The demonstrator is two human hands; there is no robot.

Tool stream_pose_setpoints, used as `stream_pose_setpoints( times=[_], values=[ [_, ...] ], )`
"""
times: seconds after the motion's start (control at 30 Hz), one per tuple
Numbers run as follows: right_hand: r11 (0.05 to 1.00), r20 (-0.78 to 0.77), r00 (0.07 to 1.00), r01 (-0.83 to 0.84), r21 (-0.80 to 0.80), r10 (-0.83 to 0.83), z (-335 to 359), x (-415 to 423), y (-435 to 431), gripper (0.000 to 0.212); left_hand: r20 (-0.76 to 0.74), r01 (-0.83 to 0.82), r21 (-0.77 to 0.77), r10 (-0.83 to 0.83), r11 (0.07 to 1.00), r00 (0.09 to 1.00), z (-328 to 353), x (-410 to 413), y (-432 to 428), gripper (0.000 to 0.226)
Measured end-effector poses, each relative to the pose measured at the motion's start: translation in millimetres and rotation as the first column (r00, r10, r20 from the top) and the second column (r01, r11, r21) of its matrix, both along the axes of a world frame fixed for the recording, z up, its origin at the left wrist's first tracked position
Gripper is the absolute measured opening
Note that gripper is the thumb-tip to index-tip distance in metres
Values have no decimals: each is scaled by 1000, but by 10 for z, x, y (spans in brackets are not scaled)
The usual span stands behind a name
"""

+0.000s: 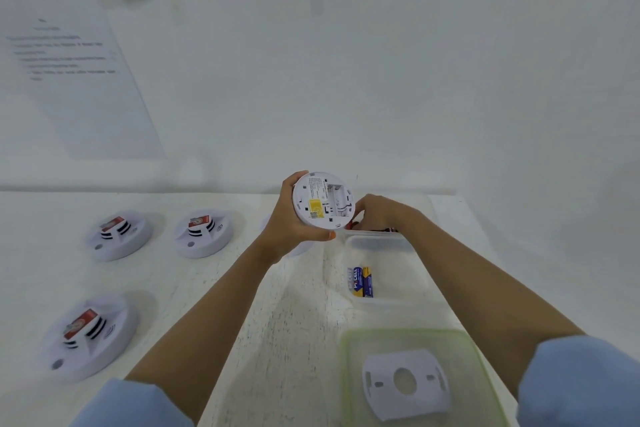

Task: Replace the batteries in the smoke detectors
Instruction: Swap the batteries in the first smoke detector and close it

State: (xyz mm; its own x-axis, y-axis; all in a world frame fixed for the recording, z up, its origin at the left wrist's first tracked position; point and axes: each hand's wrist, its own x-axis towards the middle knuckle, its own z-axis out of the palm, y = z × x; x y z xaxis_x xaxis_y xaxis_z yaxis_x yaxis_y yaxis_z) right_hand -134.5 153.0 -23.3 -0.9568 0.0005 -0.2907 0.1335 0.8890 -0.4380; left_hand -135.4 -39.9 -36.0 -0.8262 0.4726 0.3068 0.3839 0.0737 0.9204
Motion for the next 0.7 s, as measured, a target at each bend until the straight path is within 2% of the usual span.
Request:
stream_pose_setpoints(
  times=[0.2,0.33,0.4,0.5,0.57,0.63,0.7],
  values=[
    [995,-74,997,11,-95,-19,13,3,21,27,-6,1,-8,-1,1000,1000,-18,-46,14,98],
    [960,-192,975,55,-273,-111,68,79,-18,27,1,1,1,-1,1000,1000,-25,-45,16,98],
    [900,-208,950,130,-416,-233,166,142,-3,21,9,8,11,-8,1000,1000,-21,-31,10,99],
    [724,-238,856,206,-658,-459,356,212,58,20,33,22,37,-23,999,999,-14,2,-6,98],
    [673,-263,830,170,-720,-492,497,284,39,23,45,33,52,-36,998,998,-1,32,3,98],
    [713,-300,851,117,-692,-431,592,375,-40,25,51,42,59,-45,997,998,11,57,31,98],
    [801,-342,871,92,-591,-353,638,469,-138,23,51,52,62,-55,997,997,20,82,58,99]
  ],
)
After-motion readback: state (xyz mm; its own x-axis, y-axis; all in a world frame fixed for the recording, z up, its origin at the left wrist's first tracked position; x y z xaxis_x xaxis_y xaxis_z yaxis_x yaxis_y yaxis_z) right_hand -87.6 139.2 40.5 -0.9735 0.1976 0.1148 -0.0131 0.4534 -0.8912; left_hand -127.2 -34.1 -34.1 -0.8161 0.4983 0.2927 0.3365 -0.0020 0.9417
